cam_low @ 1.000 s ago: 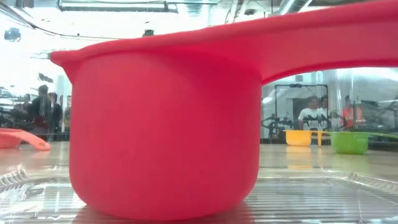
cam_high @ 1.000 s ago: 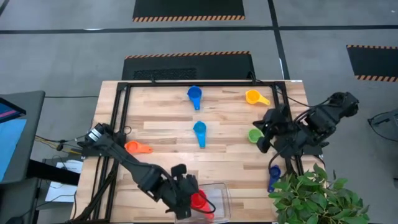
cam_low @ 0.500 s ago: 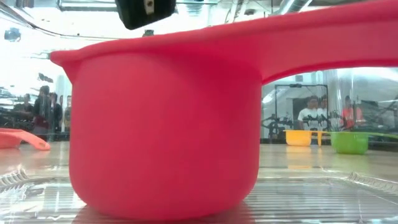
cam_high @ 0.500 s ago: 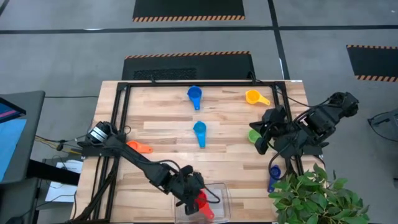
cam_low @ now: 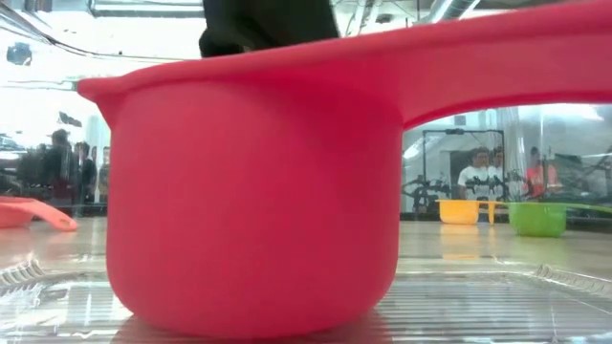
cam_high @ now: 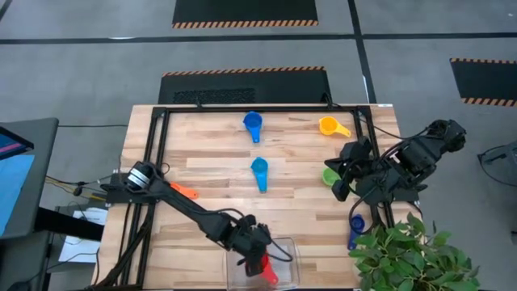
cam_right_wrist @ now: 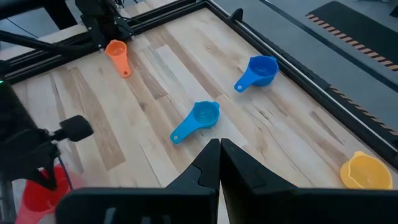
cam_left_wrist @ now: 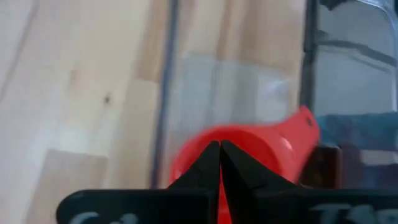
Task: Nest measuring cups in basket
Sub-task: Adjust the transparent bin, then stack the top light blue measuring cup on top of the red measuring cup into the transparent bin
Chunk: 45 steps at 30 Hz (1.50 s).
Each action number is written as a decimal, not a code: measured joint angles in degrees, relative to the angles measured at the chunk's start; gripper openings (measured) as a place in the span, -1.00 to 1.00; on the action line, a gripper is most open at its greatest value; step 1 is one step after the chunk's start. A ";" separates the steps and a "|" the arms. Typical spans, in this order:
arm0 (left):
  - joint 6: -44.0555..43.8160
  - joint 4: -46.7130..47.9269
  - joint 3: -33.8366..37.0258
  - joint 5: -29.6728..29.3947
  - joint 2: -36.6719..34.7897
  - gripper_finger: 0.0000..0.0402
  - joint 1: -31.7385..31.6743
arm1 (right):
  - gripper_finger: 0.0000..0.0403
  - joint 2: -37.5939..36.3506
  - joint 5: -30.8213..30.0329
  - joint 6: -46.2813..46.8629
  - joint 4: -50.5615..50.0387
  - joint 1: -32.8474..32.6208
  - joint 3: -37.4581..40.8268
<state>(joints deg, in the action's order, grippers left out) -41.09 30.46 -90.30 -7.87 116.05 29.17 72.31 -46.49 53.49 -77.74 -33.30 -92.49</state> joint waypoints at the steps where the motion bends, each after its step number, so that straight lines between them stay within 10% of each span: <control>1: 0.68 0.87 0.04 -0.18 0.09 -1.00 -0.52 | -0.84 0.00 0.10 0.00 -0.02 0.00 0.00; 33: 13.42 3.98 0.07 -7.81 0.30 -1.00 -16.52 | -0.84 0.00 0.64 -1.05 -0.23 -0.07 0.00; 42: 16.37 4.42 -5.93 4.46 -5.93 -1.00 -14.73 | -0.84 0.00 1.37 -1.31 -0.24 -0.07 0.00; 45: 23.94 13.40 -11.38 -5.05 -8.97 -1.00 -13.79 | -0.84 0.00 1.57 -1.33 -0.39 -0.34 0.00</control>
<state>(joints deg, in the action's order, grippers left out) -17.15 43.86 -101.68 -12.92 107.09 15.38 72.31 -44.91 52.17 -78.13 -33.64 -92.49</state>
